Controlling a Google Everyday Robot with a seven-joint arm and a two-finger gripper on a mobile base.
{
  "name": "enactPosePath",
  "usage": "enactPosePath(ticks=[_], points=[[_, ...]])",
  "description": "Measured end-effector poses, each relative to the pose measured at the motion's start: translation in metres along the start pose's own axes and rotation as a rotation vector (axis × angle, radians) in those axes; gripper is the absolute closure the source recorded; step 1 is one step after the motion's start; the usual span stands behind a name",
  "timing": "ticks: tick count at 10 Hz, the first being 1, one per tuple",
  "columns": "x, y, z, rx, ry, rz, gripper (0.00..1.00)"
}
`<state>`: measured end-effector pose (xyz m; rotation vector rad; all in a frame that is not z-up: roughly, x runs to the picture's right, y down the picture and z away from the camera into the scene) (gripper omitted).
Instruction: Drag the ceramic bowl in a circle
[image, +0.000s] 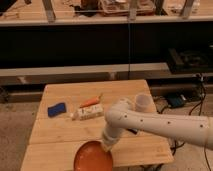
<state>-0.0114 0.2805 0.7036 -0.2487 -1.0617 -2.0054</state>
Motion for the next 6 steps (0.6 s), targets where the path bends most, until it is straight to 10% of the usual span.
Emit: enactPosePath(ticks=[6], points=[[0.074,0.032,-0.029,0.118,0.083,0.235,1.00]])
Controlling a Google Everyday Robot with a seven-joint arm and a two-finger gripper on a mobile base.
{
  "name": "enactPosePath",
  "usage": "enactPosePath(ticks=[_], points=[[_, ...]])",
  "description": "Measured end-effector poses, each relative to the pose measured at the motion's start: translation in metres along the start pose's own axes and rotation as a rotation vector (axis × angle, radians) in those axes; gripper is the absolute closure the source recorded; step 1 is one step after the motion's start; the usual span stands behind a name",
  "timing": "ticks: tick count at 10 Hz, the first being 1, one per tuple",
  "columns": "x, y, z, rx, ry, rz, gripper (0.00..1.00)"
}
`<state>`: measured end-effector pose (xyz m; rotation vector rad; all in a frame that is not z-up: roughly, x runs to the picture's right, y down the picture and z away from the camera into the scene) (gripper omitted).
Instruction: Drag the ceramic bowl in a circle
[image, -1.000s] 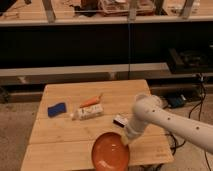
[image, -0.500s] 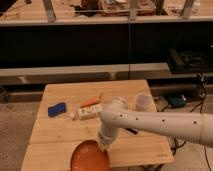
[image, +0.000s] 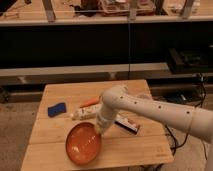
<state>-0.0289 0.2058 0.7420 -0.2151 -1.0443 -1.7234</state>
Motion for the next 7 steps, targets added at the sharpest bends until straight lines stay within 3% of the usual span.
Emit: enactPosePath(ticks=[2,7], points=[[0.010,0.026,-0.010,0.009,0.028,0.089,1.00],[-0.012,0.095,-0.051,0.026,0.107,0.205,1.00]])
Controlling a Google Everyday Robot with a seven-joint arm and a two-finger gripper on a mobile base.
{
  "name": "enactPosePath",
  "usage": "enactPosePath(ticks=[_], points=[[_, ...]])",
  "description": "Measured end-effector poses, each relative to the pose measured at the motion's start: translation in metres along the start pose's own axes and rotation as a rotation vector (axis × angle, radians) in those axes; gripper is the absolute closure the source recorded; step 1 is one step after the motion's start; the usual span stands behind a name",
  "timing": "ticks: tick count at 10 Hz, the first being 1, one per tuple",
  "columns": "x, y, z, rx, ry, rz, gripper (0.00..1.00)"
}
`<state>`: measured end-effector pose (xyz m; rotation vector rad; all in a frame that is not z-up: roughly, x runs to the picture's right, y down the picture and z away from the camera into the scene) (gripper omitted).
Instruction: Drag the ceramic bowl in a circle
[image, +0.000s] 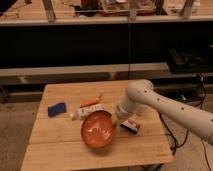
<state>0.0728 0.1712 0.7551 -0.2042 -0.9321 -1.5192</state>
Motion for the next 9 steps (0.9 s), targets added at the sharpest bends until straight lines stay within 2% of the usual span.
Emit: enactPosePath(ticks=[2,4,6,9], points=[[-0.010,0.028,-0.012,-0.021,0.016,0.009,1.00],[-0.028,0.041,-0.016,-0.054,0.031,-0.062,1.00],[-0.043,0.038,-0.014,-0.087,0.028,-0.136,1.00],[-0.076,0.007,0.006,-0.118,-0.030,-0.276,1.00]])
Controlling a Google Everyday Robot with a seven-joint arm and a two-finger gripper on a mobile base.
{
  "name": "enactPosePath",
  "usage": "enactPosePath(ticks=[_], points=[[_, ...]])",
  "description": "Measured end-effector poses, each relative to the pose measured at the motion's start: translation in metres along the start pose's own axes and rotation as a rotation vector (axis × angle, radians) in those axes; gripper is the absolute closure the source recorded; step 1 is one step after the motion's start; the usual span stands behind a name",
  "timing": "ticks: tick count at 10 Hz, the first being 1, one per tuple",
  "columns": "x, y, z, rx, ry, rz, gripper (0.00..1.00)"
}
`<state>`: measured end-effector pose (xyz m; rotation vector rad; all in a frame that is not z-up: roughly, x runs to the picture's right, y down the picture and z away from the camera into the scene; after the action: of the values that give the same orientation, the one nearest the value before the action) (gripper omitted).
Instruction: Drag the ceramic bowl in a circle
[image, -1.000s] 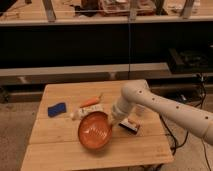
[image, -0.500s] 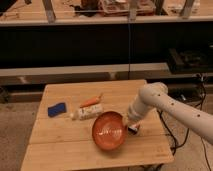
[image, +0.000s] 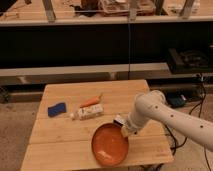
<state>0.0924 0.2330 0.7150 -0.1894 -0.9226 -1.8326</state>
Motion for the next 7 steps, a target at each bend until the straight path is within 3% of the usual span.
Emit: enactPosePath(ticks=[4,6,7], points=[[0.005,-0.069,0.030,0.018,-0.090,-0.156,1.00],[0.013,-0.087,0.040,0.042,-0.108,-0.192,1.00],[0.022,-0.091,0.040,0.076,-0.101,-0.193,1.00]])
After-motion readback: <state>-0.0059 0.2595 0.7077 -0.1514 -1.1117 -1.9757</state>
